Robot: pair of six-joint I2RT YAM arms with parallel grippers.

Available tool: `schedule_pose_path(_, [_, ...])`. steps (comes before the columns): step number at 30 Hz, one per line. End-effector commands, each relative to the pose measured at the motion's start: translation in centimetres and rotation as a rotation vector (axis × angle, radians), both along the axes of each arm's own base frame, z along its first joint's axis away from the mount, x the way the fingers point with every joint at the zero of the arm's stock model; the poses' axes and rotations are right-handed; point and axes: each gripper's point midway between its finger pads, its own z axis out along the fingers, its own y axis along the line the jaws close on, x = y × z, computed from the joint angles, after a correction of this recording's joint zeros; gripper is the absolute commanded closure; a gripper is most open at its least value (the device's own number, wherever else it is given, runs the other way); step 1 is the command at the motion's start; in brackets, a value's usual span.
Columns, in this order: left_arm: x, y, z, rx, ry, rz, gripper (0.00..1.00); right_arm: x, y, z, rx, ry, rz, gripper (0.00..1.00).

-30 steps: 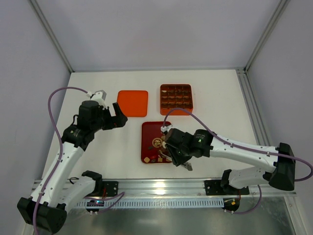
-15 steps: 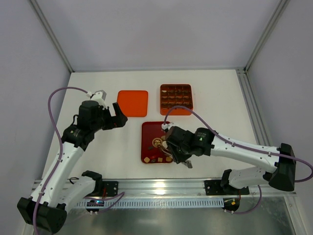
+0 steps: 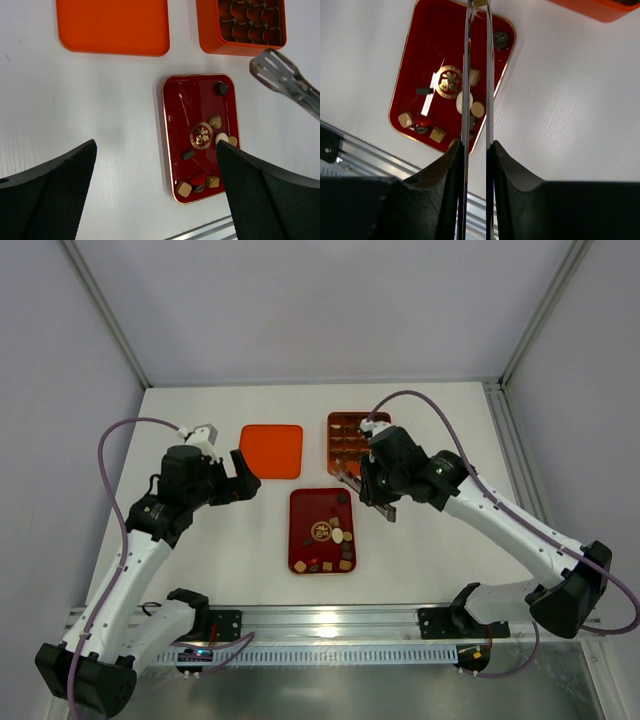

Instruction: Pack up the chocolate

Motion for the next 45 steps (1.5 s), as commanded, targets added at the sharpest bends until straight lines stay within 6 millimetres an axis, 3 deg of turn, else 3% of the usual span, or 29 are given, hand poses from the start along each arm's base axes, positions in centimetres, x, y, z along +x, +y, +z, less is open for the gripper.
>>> schedule_pose_path(1, [0.2,0.1,0.7,-0.005,-0.028,0.010,0.00,4.8,0.8,2.8,0.056,-0.110,-0.014,0.72])
schedule_pose_path(4, [0.2,0.1,0.6,-0.005,-0.026,0.010,0.00,8.2,0.8,3.2,0.073,-0.126,-0.056,0.72])
schedule_pose_path(10, [0.2,0.3,0.6,0.000,-0.028,0.014,0.00,14.1,0.7,1.6,0.044,-0.108,-0.117,0.72])
schedule_pose_path(12, [0.2,0.2,0.7,-0.001,-0.029,0.013,0.00,15.4,1.0,1.9,0.048,-0.118,-0.123,0.72])
schedule_pose_path(16, [0.3,0.3,0.6,0.000,-0.027,0.016,0.00,17.3,1.5,0.5,0.035,-0.095,-0.131,0.72])
schedule_pose_path(29, [0.3,0.2,0.5,0.000,-0.023,0.015,0.00,18.1,2.1,-2.0,0.015,-0.046,-0.131,0.71])
schedule_pose_path(33, [0.3,0.2,0.6,0.000,-0.026,0.013,0.00,18.2,2.0,-2.3,0.006,-0.042,-0.133,0.65])
schedule_pose_path(39, [0.3,0.2,0.6,-0.002,-0.024,0.012,0.00,18.1,2.0,-1.3,0.017,-0.057,-0.132,0.57])
schedule_pose_path(45, [0.3,0.2,0.6,-0.001,-0.027,0.015,0.00,17.4,1.7,0.5,0.029,-0.072,-0.129,0.57])
